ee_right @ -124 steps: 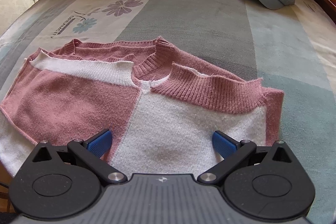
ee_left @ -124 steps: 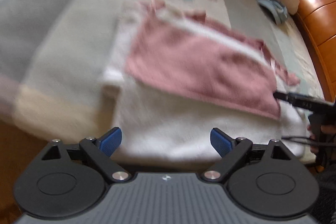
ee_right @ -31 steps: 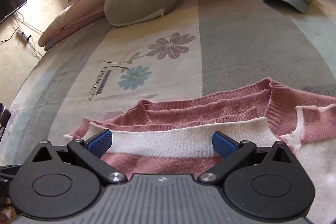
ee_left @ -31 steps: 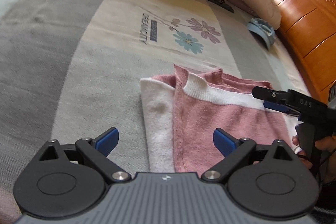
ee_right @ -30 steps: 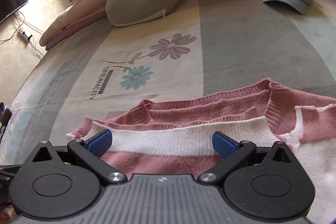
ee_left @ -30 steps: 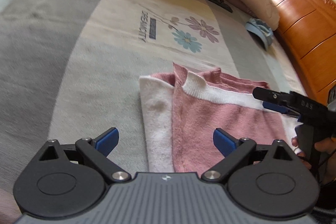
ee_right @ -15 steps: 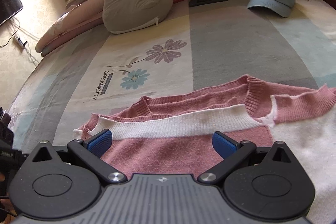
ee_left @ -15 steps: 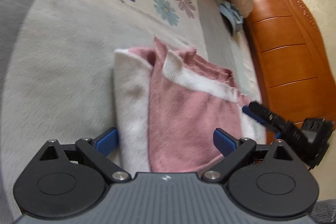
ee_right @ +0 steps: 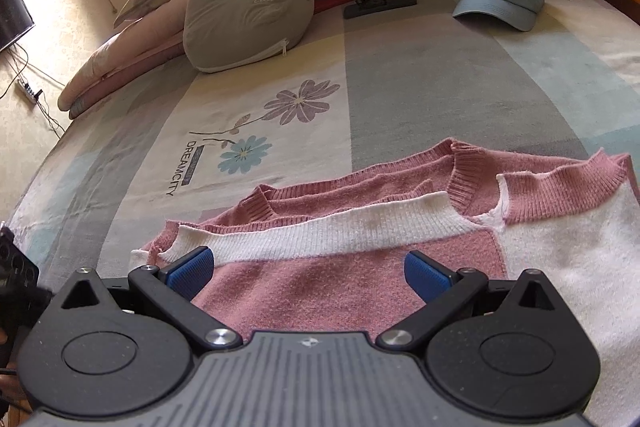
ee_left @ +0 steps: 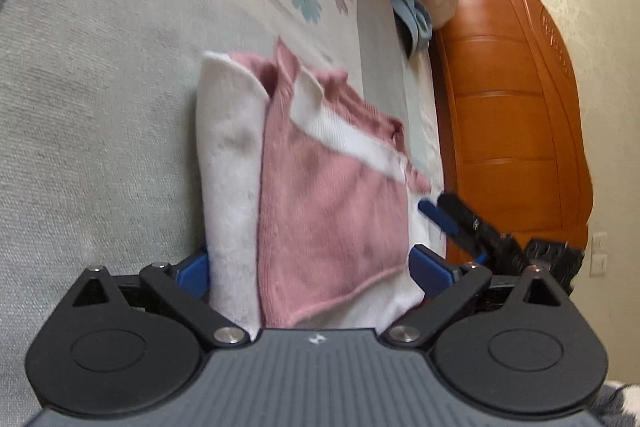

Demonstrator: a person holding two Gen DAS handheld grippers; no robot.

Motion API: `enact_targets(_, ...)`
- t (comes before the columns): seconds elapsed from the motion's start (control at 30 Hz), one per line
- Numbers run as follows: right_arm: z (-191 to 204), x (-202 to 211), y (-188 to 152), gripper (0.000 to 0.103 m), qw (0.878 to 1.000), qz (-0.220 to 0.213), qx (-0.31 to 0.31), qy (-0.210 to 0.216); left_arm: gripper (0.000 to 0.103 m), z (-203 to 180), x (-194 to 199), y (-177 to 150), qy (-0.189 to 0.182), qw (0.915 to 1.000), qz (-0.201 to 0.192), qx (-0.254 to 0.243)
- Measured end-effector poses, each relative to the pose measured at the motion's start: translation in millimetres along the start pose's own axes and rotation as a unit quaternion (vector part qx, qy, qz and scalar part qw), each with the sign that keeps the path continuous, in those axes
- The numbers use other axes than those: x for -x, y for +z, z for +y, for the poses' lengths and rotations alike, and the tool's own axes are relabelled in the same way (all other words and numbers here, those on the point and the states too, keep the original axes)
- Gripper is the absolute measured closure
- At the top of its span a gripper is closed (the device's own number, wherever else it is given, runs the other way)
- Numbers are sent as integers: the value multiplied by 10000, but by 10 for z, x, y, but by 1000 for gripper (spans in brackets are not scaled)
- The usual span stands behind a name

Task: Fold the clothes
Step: 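Close the left gripper on the white side edge of the sweater, then lift the gripped side edge with the left gripper and fold it over the sweater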

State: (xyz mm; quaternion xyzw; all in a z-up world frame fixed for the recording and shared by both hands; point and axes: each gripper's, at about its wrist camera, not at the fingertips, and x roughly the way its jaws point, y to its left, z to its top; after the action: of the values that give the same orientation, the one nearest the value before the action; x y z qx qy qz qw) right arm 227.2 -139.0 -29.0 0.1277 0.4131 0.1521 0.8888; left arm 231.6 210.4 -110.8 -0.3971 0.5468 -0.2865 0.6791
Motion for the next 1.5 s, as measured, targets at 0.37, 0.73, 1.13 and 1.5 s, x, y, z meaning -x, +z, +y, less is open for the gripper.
enact_targets(0.37, 31, 51, -17, 0, 10000, -22, -20, 62, 4, 67, -132, -12, -478, 9973, 428, 356)
enact_targets(0.73, -5, 52, -62, 0, 9997, 82, -202, 104, 47, 91, -207, 154, -188, 9994, 171, -246)
enact_targets(1.13, -80, 140, -120, 0, 9997, 116, -62, 193, 80, 178, -302, 154, 124, 9994, -5, 331)
enact_targets(1.5, -195, -164, -57, 0, 9967, 376, -107, 707, 80, 81, -329, 120, 347, 9985, -271, 315)
